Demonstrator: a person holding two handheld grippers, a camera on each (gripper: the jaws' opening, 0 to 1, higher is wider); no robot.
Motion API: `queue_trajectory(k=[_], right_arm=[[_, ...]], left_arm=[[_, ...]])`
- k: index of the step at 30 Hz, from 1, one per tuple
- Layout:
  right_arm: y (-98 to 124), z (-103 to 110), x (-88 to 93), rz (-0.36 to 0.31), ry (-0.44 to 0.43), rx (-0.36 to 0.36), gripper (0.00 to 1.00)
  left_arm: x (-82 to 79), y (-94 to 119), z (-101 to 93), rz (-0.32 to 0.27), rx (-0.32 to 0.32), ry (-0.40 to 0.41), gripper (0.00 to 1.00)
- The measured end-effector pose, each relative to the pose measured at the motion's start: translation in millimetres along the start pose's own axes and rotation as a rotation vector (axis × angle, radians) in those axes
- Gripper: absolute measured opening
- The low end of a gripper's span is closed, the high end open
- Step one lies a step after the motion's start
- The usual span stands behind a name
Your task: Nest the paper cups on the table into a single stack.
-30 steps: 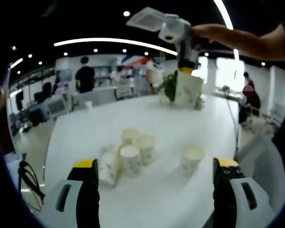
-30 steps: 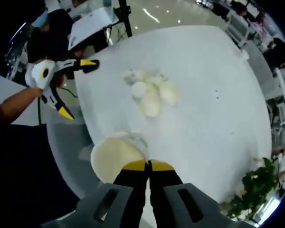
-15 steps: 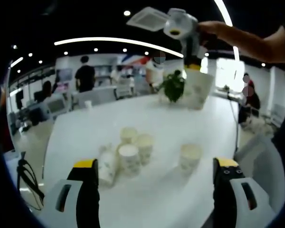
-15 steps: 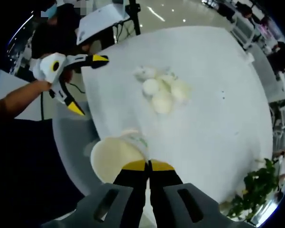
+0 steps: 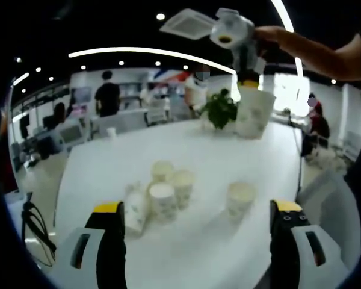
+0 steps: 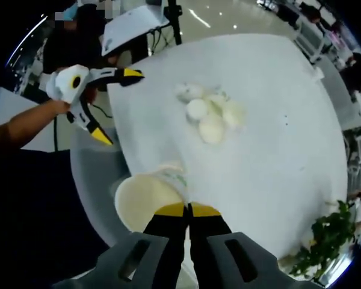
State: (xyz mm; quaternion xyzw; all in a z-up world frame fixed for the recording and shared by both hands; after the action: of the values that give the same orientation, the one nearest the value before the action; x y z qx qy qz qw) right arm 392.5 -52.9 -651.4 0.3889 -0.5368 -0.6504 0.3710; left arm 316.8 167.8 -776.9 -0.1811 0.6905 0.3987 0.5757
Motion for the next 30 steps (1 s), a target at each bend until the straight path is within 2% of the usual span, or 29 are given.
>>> queue_trajectory(k=[30], right_arm=[[-32,3,-1.4,0.026,-0.006,-0.003,0.00]], left_arm=[[-0.6,3,6.1,0.005,-0.006,0.003,0.98]])
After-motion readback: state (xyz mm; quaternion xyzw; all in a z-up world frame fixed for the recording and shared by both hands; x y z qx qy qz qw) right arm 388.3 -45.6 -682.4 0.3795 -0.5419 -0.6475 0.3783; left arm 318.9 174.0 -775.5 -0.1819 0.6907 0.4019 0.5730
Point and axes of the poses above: the point that each gripper's makers call its tool centre point, and the gripper's own axes: y roughly backward along the fingers, z roughly to its left, x roughly out of its underside, the point moved 6 cm from there along y, roughly backward along the fingers, and after that the axes turned 4 degrees about -x, right-handed, at the moved point
